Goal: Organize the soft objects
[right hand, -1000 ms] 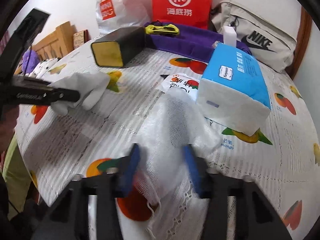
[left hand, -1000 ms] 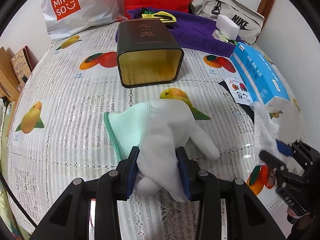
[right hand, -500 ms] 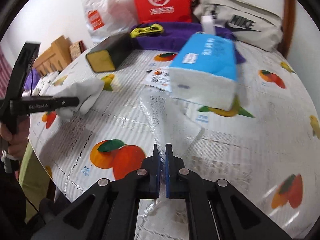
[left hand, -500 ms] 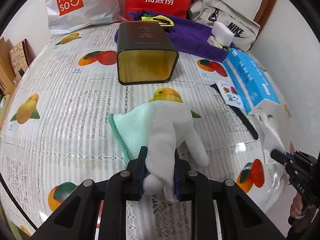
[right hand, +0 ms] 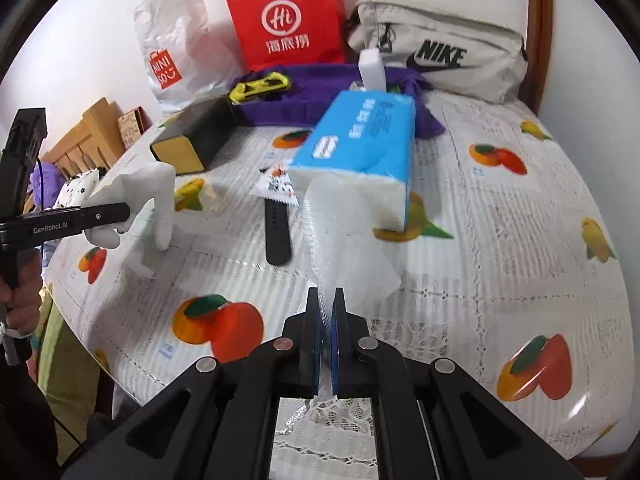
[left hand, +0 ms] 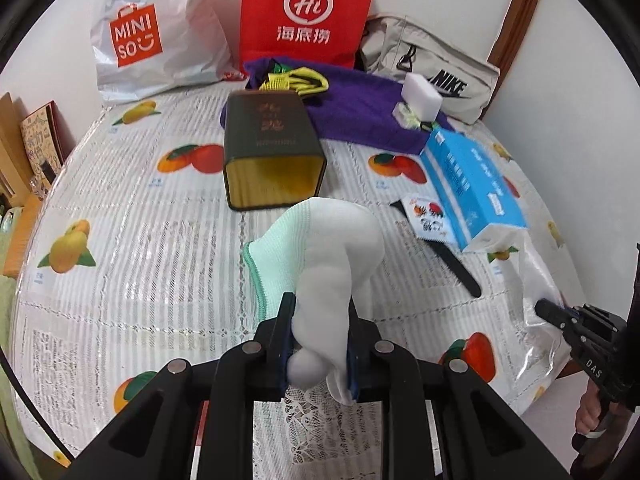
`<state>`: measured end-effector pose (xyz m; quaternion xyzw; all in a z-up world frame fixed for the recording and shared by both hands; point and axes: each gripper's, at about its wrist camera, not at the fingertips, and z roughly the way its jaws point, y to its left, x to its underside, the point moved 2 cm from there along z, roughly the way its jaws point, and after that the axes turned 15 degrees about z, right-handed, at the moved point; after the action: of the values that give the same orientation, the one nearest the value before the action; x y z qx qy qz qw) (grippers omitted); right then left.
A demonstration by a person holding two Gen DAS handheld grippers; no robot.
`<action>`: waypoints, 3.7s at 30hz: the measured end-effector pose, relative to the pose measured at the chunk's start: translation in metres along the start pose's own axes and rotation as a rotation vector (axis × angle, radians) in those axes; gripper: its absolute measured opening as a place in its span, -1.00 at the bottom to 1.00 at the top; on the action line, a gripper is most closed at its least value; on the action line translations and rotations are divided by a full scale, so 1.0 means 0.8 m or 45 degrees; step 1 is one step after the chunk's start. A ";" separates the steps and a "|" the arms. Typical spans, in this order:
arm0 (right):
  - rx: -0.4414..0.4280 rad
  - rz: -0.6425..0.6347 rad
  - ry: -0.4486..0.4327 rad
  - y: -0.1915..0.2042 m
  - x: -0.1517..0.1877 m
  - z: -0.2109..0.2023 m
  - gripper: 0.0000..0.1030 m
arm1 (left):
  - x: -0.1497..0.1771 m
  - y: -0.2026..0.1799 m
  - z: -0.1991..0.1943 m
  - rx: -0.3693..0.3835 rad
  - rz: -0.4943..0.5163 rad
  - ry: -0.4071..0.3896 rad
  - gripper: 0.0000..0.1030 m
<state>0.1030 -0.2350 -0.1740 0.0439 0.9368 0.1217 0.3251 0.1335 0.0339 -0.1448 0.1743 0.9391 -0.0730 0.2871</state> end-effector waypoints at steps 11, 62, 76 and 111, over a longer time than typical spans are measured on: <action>-0.046 -0.058 -0.054 0.028 -0.020 -0.035 -0.92 | -0.027 0.010 -0.039 -0.007 -0.006 -0.086 -0.61; -0.070 -0.137 -0.119 0.089 -0.314 0.130 -0.92 | -0.290 0.088 0.094 0.031 0.029 -0.103 -0.61; -0.029 -0.143 0.018 0.088 -0.326 0.204 -0.92 | -0.304 0.097 0.139 0.065 0.037 -0.065 -0.61; 0.002 -0.065 0.031 0.056 -0.317 0.186 -0.15 | -0.333 0.056 0.239 0.157 0.081 0.092 -0.50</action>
<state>0.3945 -0.2030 -0.1239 0.0189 0.9416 0.1131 0.3167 0.4550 -0.0457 -0.1538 0.2239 0.9365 -0.1152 0.2439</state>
